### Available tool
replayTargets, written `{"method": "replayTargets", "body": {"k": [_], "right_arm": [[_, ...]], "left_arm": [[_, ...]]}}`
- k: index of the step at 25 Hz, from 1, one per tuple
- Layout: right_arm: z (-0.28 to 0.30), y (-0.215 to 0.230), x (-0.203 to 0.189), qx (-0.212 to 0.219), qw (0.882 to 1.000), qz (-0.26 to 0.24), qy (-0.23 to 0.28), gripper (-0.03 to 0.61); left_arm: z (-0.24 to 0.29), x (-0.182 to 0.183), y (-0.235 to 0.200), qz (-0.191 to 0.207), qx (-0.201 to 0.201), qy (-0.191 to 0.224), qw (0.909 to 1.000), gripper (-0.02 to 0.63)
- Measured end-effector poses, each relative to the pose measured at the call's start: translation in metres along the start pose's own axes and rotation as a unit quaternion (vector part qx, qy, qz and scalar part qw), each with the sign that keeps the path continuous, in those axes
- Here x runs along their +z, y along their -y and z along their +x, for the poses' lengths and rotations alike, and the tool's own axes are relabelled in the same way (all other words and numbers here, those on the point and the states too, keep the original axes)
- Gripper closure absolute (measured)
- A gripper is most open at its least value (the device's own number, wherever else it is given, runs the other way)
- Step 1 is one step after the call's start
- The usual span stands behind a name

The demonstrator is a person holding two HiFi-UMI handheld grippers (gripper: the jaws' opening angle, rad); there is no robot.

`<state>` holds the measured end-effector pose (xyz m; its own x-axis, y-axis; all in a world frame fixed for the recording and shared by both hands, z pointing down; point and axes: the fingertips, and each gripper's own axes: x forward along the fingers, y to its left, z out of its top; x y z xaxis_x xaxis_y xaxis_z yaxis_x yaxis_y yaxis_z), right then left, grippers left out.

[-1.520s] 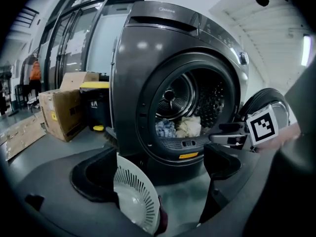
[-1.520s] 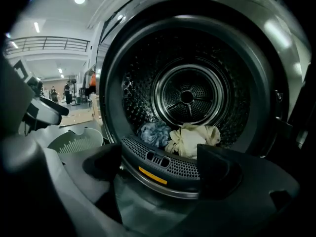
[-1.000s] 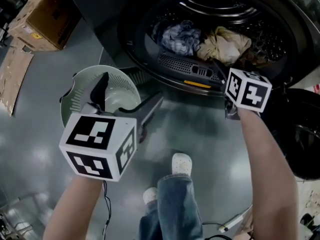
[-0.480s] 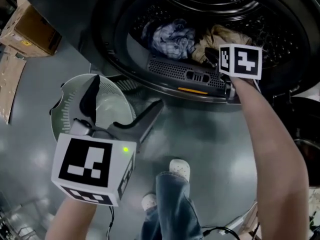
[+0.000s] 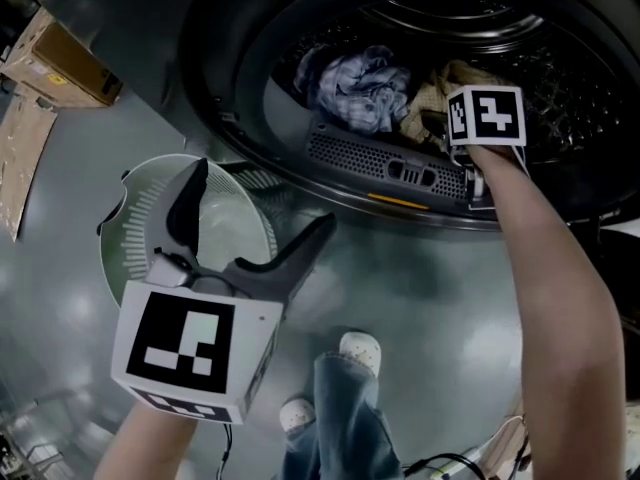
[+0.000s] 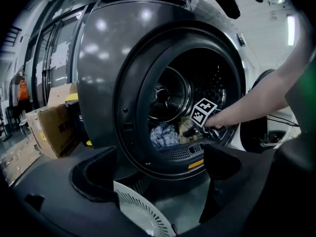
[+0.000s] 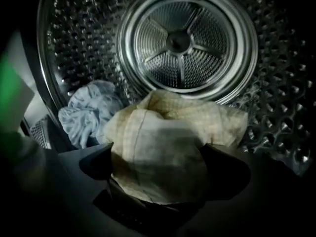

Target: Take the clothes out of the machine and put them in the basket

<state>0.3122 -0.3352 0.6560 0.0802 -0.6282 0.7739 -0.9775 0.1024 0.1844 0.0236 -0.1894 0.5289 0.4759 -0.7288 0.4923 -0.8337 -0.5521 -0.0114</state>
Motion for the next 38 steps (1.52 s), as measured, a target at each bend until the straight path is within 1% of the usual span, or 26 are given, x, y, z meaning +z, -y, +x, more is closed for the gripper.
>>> {"method": "replayTargets", "body": {"k": [2, 3, 4, 6, 7, 9, 12, 16, 21, 23, 26, 28, 31, 36, 38], "right_arm": [[0.005, -0.002, -0.005, 0.001, 1.000, -0.011, -0.028, 0.058], [0.005, -0.003, -0.008, 0.000, 0.999, -0.025, -0.039, 0.091], [0.005, -0.004, -0.011, -0.001, 0.998, -0.046, -0.047, 0.190], [0.004, -0.009, -0.015, 0.003, 0.993, -0.101, -0.054, 0.479], [0.002, -0.012, -0.016, 0.006, 0.991, -0.120, -0.051, 0.502], [-0.002, -0.015, -0.013, 0.010, 0.991, -0.129, -0.037, 0.517], [-0.008, -0.021, -0.009, 0.022, 0.993, -0.117, -0.015, 0.520], [-0.022, -0.010, -0.011, -0.008, 0.992, -0.124, -0.004, 0.520], [-0.050, -0.011, -0.004, -0.012, 0.991, -0.128, 0.030, 0.520], [-0.064, -0.014, -0.001, -0.008, 0.991, -0.125, 0.037, 0.520], [-0.085, -0.023, 0.002, 0.011, 0.991, -0.128, 0.041, 0.520], [-0.102, -0.024, 0.007, 0.008, 0.989, -0.139, 0.046, 0.520], [-0.127, -0.026, 0.012, 0.010, 0.990, -0.131, 0.059, 0.520], [-0.171, -0.043, 0.016, 0.026, 0.989, -0.122, 0.077, 0.520], [-0.186, -0.049, 0.017, 0.036, 0.990, -0.111, 0.084, 0.521]], "left_arm": [[0.002, -0.001, 0.000, -0.001, -0.002, -0.002, 1.0000, 0.064], [0.002, -0.001, 0.001, 0.001, -0.003, -0.002, 1.0000, 0.064], [0.003, -0.001, 0.002, 0.004, -0.003, -0.002, 1.0000, 0.064], [0.004, -0.002, 0.003, 0.004, -0.004, -0.004, 1.0000, 0.064], [0.005, -0.002, 0.004, 0.003, -0.004, -0.005, 1.0000, 0.064], [0.006, -0.001, 0.003, 0.003, -0.004, -0.006, 1.0000, 0.064], [0.005, -0.001, 0.005, 0.007, -0.004, -0.006, 1.0000, 0.064], [-0.002, 0.002, 0.006, 0.015, -0.002, -0.010, 0.9998, 0.064], [-0.016, 0.009, 0.008, 0.012, -0.001, -0.012, 0.9999, 0.064], [-0.024, 0.012, 0.010, 0.015, -0.001, -0.014, 0.9998, 0.064], [-0.036, 0.019, 0.011, 0.025, 0.000, -0.017, 0.9996, 0.064], [-0.044, 0.024, 0.011, 0.027, 0.002, -0.018, 0.9995, 0.064], [-0.053, 0.030, 0.010, 0.025, 0.008, -0.022, 0.9994, 0.064], [-0.069, 0.040, 0.007, 0.006, 0.017, -0.031, 0.9994, 0.064], [-0.072, 0.046, 0.008, 0.006, 0.016, -0.031, 0.9994, 0.064]]}}
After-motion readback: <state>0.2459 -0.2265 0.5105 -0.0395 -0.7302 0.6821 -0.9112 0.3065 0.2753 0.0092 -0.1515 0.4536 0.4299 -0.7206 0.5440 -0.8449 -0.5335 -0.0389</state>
